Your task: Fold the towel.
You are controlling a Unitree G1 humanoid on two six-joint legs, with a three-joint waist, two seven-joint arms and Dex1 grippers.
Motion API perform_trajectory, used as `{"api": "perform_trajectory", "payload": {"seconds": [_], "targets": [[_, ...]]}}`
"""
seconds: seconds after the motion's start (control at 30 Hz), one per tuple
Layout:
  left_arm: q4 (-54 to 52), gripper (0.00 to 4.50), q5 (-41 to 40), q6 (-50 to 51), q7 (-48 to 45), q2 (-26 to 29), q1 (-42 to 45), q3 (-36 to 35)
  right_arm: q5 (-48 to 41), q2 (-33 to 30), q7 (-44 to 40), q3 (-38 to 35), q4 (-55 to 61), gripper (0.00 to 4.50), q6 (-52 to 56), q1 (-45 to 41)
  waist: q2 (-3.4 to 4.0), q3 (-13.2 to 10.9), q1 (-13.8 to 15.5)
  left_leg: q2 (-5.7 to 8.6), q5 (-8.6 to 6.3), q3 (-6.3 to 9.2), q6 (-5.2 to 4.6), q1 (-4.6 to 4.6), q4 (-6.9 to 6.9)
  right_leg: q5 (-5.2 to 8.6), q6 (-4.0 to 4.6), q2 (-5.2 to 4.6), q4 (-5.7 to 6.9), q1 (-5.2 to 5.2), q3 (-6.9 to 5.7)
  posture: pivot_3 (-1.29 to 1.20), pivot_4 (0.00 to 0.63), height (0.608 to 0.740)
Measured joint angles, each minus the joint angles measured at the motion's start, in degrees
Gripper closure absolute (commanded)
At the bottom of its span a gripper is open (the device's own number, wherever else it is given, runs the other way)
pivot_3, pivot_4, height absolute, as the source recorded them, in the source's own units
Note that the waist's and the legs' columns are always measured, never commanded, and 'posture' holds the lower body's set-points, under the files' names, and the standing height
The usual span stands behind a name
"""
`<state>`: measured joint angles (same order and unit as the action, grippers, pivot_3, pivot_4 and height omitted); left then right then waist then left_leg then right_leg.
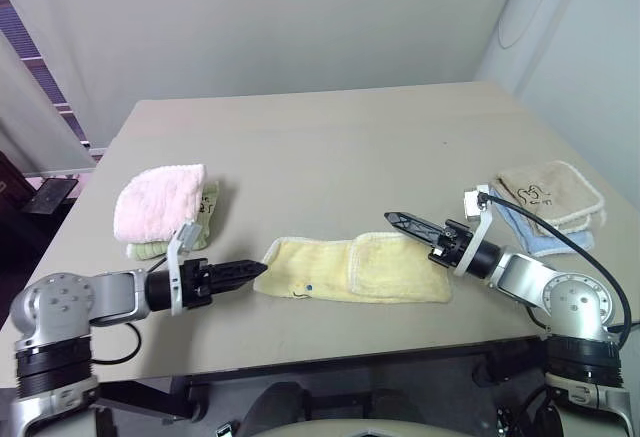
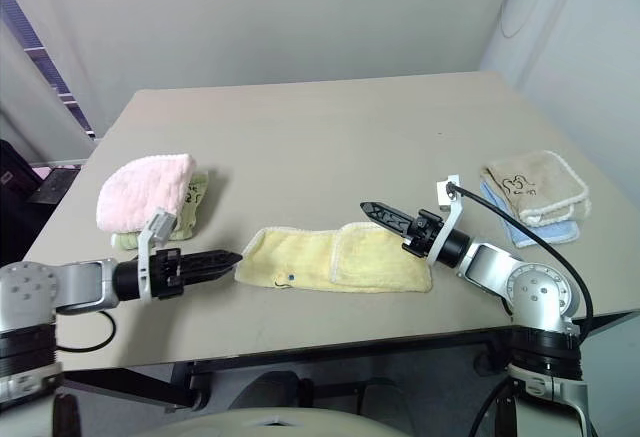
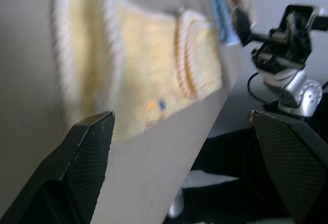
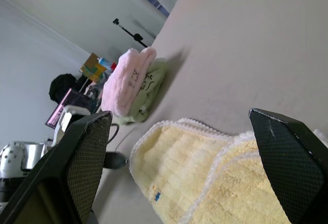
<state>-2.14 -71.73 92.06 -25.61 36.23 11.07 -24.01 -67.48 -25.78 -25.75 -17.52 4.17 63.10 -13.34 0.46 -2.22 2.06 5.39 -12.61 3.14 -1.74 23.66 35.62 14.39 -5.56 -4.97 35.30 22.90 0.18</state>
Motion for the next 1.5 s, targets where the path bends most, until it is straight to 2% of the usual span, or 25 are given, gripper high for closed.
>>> {"api": "perform_trajectory", "payload": {"seconds": [0.17, 0.53, 0.83, 0.97, 1.3, 1.5], "targets": [[3.3, 0.0, -9.51, 0.01, 7.94, 2.43, -1.24, 1.22, 1.55, 1.06, 0.19, 0.13, -0.51, 0.03, -0.97, 0.0, 0.02, -0.01, 0.16, 0.02, -0.01, -0.04, 0.01, 0.0, -0.02, 0.01, 0.02, -0.04, -0.05, -0.04, 0.01, 0.0, 0.0, 0.74], [10.77, 0.0, -26.19, -4.52, 29.16, -1.19, 0.44, 9.89, 3.27, 1.82, 2.31, -2.42, -2.33, 0.03, -2.56, -0.01, 0.11, 0.05, 0.24, 0.04, 0.02, -0.05, 0.06, -0.04, -0.2, -0.03, 0.08, -0.07, -0.06, 0.02, 0.03, 0.0, 0.0, 0.74], [12.77, 0.0, -33.56, -11.14, 37.26, -1.17, 2.09, 14.33, 4.31, 2.81, 3.46, -2.98, -2.3, 0.03, -3.86, 0.67, 0.15, 0.06, 0.19, 0.04, 0.02, -0.05, 0.06, -0.08, -0.33, -0.12, 0.22, -0.08, -0.11, -0.01, 0.02, 0.0, 0.0, 0.74], [12.77, 0.83, -34.07, -13.85, 38.47, -1.18, 2.34, 15.63, 4.61, 3.17, 4.32, -3.14, -2.33, 0.0, -4.57, 0.83, 0.16, 0.05, 0.13, 0.04, 0.05, -0.05, 0.11, -0.08, -0.4, -0.12, 0.23, -0.08, -0.14, 0.07, 0.02, 0.0, 0.0, 0.74], [13.39, 4.48, -35.94, -15.0, 38.04, 0.9, 3.33, 18.84, 5.98, 3.24, 5.09, -3.17, -2.33, 0.0, -4.78, 0.96, 0.17, 0.04, 0.1, 0.04, 0.07, -0.07, 0.16, 0.04, -0.49, -0.11, 0.25, -0.07, -0.22, 0.25, 0.08, 0.0, 0.0, 0.74], [13.68, 4.48, -34.98, -13.82, 34.81, 2.81, 5.71, 20.13, 5.98, 3.22, 5.14, -3.38, -2.29, 0.0, -4.78, 1.49, 0.17, 0.04, 0.06, 0.04, 0.07, -0.08, 0.16, 0.12, -0.49, -0.11, 0.25, -0.07, -0.22, 0.34, 0.08, 0.0, 0.0, 0.74]]}}
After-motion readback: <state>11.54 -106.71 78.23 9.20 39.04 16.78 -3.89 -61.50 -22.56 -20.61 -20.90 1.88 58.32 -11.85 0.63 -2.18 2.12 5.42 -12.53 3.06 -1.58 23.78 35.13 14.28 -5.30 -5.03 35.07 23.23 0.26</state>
